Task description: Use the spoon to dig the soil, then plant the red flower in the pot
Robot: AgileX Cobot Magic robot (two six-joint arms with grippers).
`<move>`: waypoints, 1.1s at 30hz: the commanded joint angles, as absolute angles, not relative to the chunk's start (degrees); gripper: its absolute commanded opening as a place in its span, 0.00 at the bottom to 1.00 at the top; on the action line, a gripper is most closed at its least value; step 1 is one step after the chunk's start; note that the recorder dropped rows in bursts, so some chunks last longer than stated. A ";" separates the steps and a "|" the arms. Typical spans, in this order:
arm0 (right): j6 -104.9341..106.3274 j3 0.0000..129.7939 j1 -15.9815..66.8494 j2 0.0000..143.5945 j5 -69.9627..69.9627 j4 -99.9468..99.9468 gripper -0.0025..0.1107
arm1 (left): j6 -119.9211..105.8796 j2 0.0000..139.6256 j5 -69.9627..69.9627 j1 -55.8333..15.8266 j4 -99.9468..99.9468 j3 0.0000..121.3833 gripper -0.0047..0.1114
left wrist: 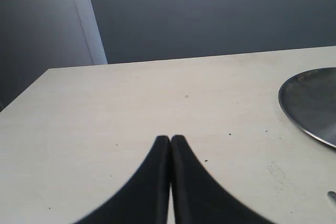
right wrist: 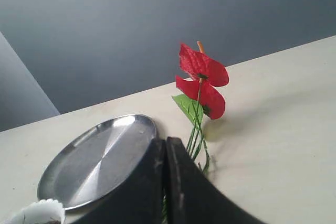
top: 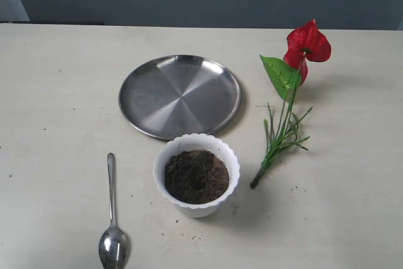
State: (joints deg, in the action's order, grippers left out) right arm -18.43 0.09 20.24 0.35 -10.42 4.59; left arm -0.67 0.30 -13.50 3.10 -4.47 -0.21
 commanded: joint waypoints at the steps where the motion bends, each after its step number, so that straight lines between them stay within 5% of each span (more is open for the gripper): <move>1: -17.94 0.00 20.66 0.00 -10.20 4.45 0.02 | -0.55 0.00 -13.27 2.70 -4.03 0.00 0.04; 21: -24.22 0.00 20.66 0.00 27.60 39.52 0.02 | -0.55 0.00 -13.27 2.70 -4.03 0.00 0.04; 33: -27.36 0.00 20.66 0.00 25.16 39.52 0.02 | -0.55 0.00 -13.27 2.70 -4.03 0.00 0.04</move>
State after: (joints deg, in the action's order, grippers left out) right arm -25.30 0.09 20.54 0.27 27.25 39.59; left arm -0.67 0.30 -13.50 3.10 -4.47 -0.21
